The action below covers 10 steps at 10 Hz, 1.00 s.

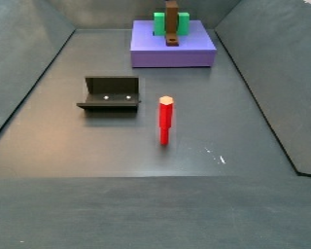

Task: Pick up the blue object. Move up. Move to above the board. Insert the blue object.
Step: Insert the blue object.

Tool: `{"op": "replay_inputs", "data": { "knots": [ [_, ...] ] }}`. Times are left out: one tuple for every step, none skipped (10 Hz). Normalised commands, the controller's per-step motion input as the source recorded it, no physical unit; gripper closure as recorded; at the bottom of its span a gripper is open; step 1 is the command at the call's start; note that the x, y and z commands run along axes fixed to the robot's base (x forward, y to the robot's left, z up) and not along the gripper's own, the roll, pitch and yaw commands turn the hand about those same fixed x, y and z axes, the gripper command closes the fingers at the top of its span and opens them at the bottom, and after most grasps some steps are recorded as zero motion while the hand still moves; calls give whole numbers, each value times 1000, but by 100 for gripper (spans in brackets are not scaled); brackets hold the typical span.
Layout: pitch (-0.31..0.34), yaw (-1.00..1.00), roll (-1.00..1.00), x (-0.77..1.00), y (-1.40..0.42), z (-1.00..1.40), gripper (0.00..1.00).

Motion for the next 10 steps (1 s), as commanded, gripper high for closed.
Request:
{"op": "replay_inputs", "data": {
  "knots": [
    [-47, 0, -150, 0, -140, -97, 100],
    [0, 0, -41, 6, -126, -103, 100],
    [0, 0, 0, 6, -117, -94, 100],
    [0, 0, 0, 0, -117, -109, 100],
    [0, 0, 0, 0, -114, -140, 100],
    [0, 0, 10, 0, -100, -194, 100],
    [0, 0, 59, 0, -54, -254, 100],
    [0, 0, 87, 0, 0, -309, 100],
    [0, 0, 60, 0, 0, -240, 100],
    [0, 0, 66, 0, 0, -237, 100]
  ]
}}
